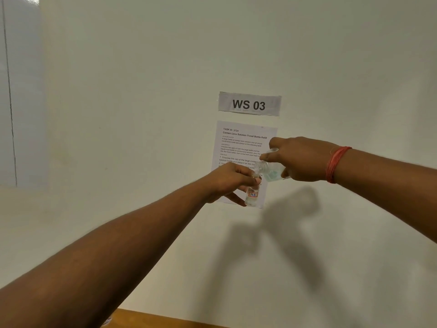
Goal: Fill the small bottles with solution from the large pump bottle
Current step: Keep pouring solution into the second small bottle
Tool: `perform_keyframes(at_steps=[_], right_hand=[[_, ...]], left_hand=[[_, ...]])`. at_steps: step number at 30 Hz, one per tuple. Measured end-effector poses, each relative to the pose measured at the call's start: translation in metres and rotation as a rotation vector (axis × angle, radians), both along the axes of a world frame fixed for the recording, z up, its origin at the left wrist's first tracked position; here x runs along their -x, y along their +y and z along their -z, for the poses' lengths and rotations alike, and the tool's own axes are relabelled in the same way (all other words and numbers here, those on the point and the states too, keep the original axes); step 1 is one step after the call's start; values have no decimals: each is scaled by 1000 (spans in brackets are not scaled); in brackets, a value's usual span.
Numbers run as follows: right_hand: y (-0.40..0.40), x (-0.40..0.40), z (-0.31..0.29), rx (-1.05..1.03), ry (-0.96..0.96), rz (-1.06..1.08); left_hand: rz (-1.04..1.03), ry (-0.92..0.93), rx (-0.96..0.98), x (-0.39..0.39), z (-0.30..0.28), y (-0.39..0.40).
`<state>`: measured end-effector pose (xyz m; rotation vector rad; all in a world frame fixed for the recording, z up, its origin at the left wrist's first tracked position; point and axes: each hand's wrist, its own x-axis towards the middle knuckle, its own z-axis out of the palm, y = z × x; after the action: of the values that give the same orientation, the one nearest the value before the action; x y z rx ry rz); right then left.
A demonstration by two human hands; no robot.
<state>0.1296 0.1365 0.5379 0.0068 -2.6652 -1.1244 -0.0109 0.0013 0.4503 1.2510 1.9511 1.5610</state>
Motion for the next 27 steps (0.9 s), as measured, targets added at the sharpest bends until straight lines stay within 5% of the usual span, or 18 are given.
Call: perform_keyframes(at_steps=[27], right_hand=[[-1, -6, 1, 15, 0, -9]], left_hand=[[3, 17, 13, -5, -1, -4]])
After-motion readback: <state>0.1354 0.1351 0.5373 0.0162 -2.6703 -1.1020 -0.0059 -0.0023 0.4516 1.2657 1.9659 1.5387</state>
